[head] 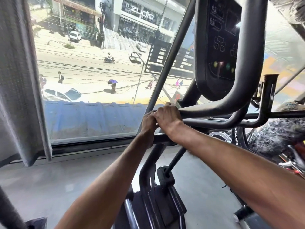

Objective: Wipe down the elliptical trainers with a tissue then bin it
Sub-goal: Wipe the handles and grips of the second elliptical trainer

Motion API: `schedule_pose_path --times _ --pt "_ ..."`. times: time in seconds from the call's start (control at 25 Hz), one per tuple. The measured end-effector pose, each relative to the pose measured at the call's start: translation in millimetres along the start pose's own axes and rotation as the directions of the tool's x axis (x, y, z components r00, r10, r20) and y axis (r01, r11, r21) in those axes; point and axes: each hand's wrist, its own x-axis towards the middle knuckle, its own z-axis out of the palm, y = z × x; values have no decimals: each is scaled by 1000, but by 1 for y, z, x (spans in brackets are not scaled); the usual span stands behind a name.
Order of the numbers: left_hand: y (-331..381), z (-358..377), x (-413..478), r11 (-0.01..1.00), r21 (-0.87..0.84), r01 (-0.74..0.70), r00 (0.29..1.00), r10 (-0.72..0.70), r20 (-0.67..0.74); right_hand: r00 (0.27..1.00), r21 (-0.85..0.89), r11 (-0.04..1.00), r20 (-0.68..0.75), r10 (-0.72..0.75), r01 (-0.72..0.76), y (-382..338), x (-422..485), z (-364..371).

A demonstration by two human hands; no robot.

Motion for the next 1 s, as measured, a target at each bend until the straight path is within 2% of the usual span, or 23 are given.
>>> schedule_pose_path --times 0.2,0.44,0.64,0.76,0.84,1.0 --pt "0 7 -17 997 -4 -76 997 77 25 998 9 999 -52 -37 38 17 -14 -23" --pt "1 10 -27 975 130 -180 983 172 70 995 10 1000 -91 -29 30 63 -72 -80" --pt "0 9 -32 950 209 -231 972 218 84 996 -1 1000 -90 -22 22 47 -67 -64" --pt "-4 5 -32 906 278 -319 947 312 69 995 -7 998 -74 -60 60 21 -41 -31" --pt "-6 2 -28 870 330 -367 930 348 116 993 -8 996 -78 -86 85 12 -32 -19" --pt "-1 3 -30 773 450 -447 893 417 170 993 49 997 -99 -58 63 19 -43 -28"
